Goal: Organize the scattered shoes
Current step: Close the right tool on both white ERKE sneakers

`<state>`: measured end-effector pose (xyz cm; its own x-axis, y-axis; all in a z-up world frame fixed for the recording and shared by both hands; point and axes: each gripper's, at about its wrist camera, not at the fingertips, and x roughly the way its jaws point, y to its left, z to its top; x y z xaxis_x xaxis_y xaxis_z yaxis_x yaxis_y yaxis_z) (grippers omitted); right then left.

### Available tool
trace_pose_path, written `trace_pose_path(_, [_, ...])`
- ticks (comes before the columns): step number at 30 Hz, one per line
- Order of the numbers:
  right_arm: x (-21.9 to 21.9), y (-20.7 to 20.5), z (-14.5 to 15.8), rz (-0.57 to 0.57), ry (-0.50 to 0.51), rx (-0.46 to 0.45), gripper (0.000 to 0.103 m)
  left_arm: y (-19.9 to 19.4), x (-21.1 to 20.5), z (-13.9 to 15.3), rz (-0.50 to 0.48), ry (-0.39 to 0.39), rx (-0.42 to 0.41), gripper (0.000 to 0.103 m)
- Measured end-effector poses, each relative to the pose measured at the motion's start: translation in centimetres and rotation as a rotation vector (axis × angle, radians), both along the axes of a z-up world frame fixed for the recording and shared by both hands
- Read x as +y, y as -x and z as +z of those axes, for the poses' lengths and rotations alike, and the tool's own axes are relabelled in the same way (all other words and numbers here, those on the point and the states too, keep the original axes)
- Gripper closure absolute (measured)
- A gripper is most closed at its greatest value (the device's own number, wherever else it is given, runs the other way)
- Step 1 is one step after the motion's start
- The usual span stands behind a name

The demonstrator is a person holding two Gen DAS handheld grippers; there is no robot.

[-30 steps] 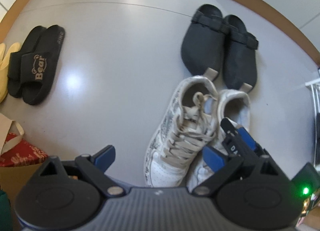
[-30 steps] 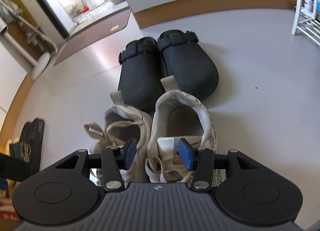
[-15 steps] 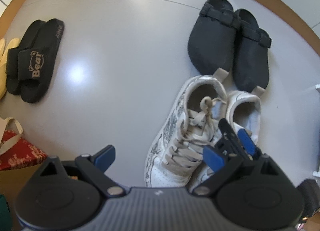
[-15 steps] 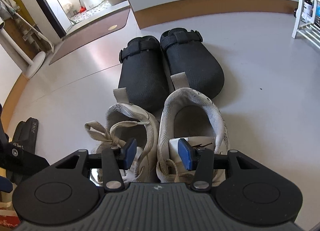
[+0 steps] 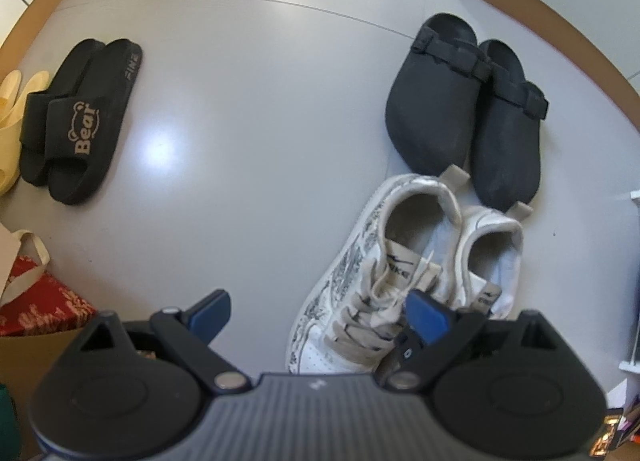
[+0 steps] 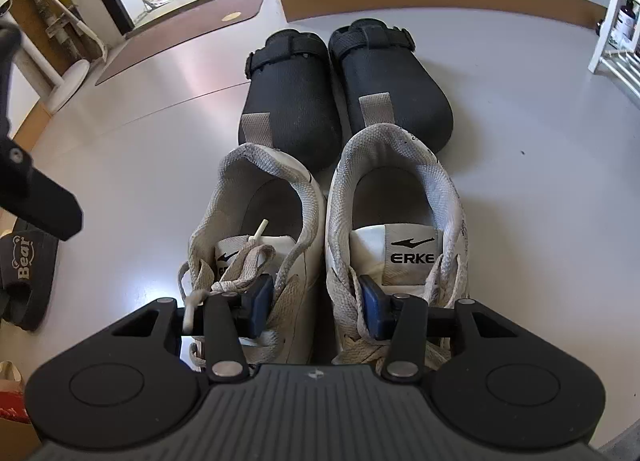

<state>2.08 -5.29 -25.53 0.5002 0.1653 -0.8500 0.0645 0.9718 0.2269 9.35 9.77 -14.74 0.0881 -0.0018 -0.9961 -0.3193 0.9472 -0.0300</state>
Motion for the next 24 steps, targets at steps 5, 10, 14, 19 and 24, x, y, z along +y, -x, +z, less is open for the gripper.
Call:
trace_pose_path(5, [-0.5,-0.4,-0.7,-0.002,-0.031,0.003,0.052,-0.1,0.6,0.0,0.010,0.002,0.001,0.007])
trace_pose_path(10, [-0.8,-1.4,-1.6,0.014,-0.059,0.021,0.057,-0.1,0.6,-0.3,0.010,0.002,0.007,0.007])
trace_pose_path(14, [-0.4,-1.8,-2.2,0.021,-0.046,0.019,0.063,-0.3,0.6,-0.6,0.010,0.005,0.012,0.007])
trace_pose_path(19, [0.5,-1.7,-2.4,0.058,0.011,-0.016,0.070,-0.4,0.5,-0.5,0.009,0.010,0.012,0.007])
trace_pose_path(24, [-0.5,-1.2,-2.3,0.061,0.022,-0.072,0.083,-0.5,0.4,-0.2,0.002,0.012,-0.001,0.007])
